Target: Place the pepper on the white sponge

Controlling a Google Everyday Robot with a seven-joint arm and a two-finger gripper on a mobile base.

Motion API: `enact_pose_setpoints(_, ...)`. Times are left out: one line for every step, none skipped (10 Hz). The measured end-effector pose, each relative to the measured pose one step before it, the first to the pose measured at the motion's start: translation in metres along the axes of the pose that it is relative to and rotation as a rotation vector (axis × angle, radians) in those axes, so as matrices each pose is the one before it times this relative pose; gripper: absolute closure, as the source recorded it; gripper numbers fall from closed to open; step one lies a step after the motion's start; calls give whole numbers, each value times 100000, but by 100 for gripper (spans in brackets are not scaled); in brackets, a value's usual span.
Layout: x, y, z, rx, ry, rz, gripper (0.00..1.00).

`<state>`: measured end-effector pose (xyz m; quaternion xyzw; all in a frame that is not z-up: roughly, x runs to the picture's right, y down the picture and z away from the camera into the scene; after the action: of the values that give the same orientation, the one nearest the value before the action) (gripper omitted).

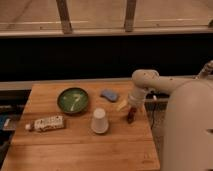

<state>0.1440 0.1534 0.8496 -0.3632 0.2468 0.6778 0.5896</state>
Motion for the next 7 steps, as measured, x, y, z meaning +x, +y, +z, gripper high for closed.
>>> enact_pose_setpoints(-441, -153, 1282, 1091, 2943, 311, 20)
enact_pose_setpoints(-253, -7, 822, 1278, 1618, -166, 20)
enact_pose_setpoints(-272, 459, 596, 1880, 1426, -256, 20)
enact_pose_setpoints(-121, 213, 354, 1401, 930, 13, 20)
enact_pose_setpoints(-58, 34, 324, 1171, 695, 172, 20)
enact_pose_setpoints(-38, -15, -28, 883, -106, 257, 21)
enact_pose_setpoints(-4, 24, -69, 1259, -270, 79, 28)
